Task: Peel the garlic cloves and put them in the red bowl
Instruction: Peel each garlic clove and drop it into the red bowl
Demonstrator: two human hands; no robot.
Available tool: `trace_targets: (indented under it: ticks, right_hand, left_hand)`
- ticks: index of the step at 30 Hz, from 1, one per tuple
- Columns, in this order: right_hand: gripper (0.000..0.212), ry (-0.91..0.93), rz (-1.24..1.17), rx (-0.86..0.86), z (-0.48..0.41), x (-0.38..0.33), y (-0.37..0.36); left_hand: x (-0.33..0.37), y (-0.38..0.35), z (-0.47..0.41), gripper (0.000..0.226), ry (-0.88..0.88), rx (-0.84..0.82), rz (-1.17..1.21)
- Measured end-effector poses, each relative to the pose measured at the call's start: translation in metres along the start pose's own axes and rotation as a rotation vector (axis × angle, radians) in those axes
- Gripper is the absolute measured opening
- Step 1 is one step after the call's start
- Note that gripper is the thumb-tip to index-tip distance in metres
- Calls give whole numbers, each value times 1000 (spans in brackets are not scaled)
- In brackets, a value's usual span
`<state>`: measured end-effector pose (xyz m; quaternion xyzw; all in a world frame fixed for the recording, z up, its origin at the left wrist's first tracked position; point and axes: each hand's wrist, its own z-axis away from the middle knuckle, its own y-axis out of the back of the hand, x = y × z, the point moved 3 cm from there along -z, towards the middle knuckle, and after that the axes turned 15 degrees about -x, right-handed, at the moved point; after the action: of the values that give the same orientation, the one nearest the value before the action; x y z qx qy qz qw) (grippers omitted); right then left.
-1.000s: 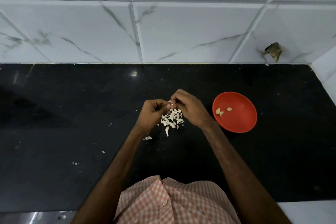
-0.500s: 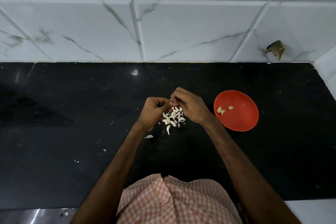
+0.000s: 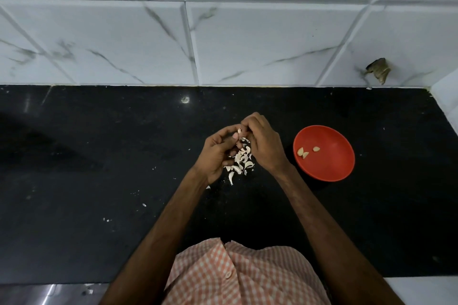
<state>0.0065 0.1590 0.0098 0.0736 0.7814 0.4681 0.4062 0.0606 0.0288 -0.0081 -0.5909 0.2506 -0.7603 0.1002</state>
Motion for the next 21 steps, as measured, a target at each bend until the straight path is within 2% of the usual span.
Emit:
trace_targets:
  ticks: [3,6,12,16,21]
  right_hand:
    - [21,-1,-13,54,1,-3,0]
    - [10,-5,-43,51,3,-3,-2]
    - [14,-5,-112,67,12,-4,-6]
    - [2,-20,-215,87,19,2,-7]
    - [15,-98,-188,98,20,5,1]
  left_hand:
    - [0,0,-2,21,-14,4,28]
    - [-1,0,-3,18,-16,8,46]
    - [0,1,-3,20,-28,50,77]
    - [4,5,-1,19,-76,79,-107]
    - [9,-3,4,15,-167,100,-259]
